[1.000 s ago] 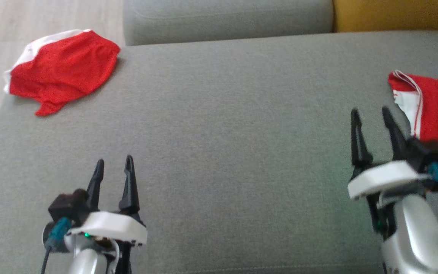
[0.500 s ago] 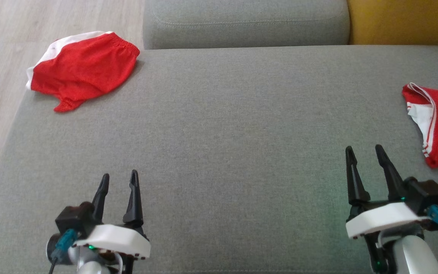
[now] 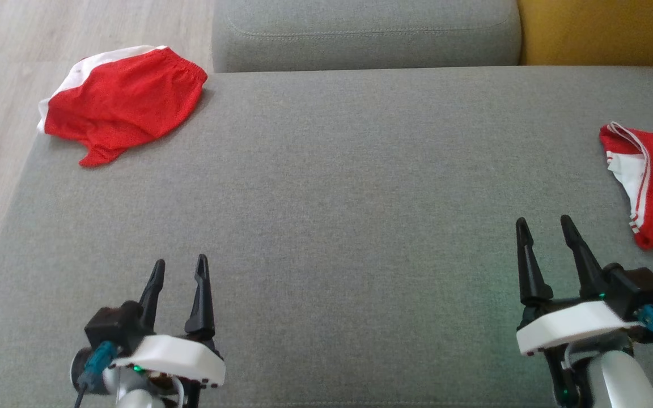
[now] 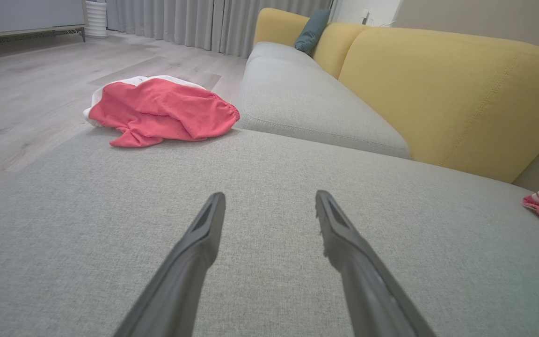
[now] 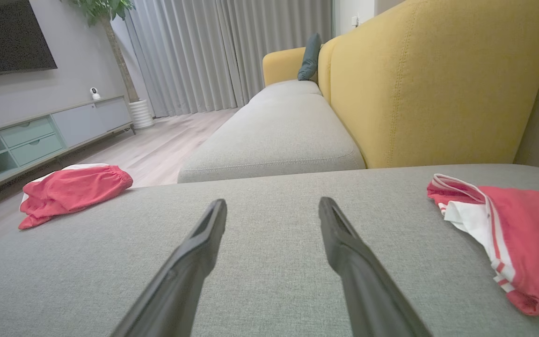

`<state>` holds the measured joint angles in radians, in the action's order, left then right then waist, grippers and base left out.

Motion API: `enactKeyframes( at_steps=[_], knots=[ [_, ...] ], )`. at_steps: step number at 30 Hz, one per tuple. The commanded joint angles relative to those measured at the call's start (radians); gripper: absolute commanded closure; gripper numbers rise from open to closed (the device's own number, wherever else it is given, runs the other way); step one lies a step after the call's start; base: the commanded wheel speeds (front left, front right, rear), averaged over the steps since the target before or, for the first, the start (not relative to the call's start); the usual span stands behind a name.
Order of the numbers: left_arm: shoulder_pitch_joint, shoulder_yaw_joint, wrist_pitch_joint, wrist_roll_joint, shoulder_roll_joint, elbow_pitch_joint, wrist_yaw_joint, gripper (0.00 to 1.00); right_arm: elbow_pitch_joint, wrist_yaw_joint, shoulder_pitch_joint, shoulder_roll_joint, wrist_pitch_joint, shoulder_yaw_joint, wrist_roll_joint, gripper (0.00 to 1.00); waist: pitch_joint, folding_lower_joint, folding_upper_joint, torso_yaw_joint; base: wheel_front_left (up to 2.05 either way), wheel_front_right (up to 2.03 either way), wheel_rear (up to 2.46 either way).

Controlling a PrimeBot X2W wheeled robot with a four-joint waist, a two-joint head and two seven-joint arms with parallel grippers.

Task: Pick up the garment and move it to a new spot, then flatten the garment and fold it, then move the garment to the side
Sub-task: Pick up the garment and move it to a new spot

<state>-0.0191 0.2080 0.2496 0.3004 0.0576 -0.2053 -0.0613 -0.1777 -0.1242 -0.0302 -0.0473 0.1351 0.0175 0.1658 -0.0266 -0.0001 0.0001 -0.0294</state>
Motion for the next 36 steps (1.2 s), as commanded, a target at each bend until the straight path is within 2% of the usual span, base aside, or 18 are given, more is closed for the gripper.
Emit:
enactKeyframes(
  at_steps=[1, 5, 11, 12, 20, 26, 28, 36],
  knots=[
    [0.032, -0.040, 0.012, -0.012, -0.004, 0.025, 0.004, 0.00, 0.039, -0.007, -0.022, -0.003, 0.000, 0.023, -0.006, 0.00, -0.001, 0.0001, -0.0001, -0.002, 0.00, 0.00, 0.00],
    [0.037, -0.038, 0.012, -0.013, -0.004, 0.023, 0.007, 0.00, 0.045, -0.007, -0.022, -0.003, -0.001, 0.030, -0.011, 0.00, -0.007, 0.0001, -0.0001, -0.023, 0.00, 0.00, 0.00],
    [0.047, -0.036, 0.012, -0.013, -0.005, 0.023, 0.008, 0.00, 0.061, -0.007, -0.014, -0.003, -0.002, 0.035, -0.016, 0.00, -0.003, 0.0001, -0.0001, -0.133, 0.00, 0.00, 0.00],
    [0.047, -0.036, 0.012, -0.013, -0.005, 0.023, 0.008, 0.00, 0.061, -0.007, -0.014, -0.003, -0.002, 0.035, -0.016, 0.00, -0.003, 0.0001, -0.0001, -0.133, 0.00, 0.00, 0.00],
    [0.039, -0.042, 0.012, -0.017, -0.006, 0.023, 0.009, 0.00, 0.075, -0.007, -0.001, -0.003, -0.009, 0.056, -0.010, 0.00, 0.017, 0.0001, -0.0001, -0.349, 0.00, 0.00, 0.00],
    [0.022, -0.055, 0.012, -0.021, -0.004, 0.029, 0.010, 0.00, 0.076, -0.007, 0.003, -0.003, -0.008, 0.089, 0.004, 0.00, 0.032, 0.0001, -0.0001, -0.466, 0.00, 0.00, 0.00],
    [0.016, -0.060, 0.012, -0.022, -0.002, 0.032, 0.011, 0.00, 0.077, -0.007, 0.003, -0.003, -0.008, 0.101, 0.006, 0.00, 0.034, 0.0001, -0.0001, -0.490, 0.00, 0.00, 0.00],
    [-0.015, -0.092, 0.012, -0.021, -0.003, 0.076, 0.000, 0.00, 0.073, -0.007, -0.026, -0.003, -0.019, 0.159, 0.001, 0.00, 0.020, 0.0001, -0.0001, -0.501, 0.00, 0.00, 0.00]
  ],
)
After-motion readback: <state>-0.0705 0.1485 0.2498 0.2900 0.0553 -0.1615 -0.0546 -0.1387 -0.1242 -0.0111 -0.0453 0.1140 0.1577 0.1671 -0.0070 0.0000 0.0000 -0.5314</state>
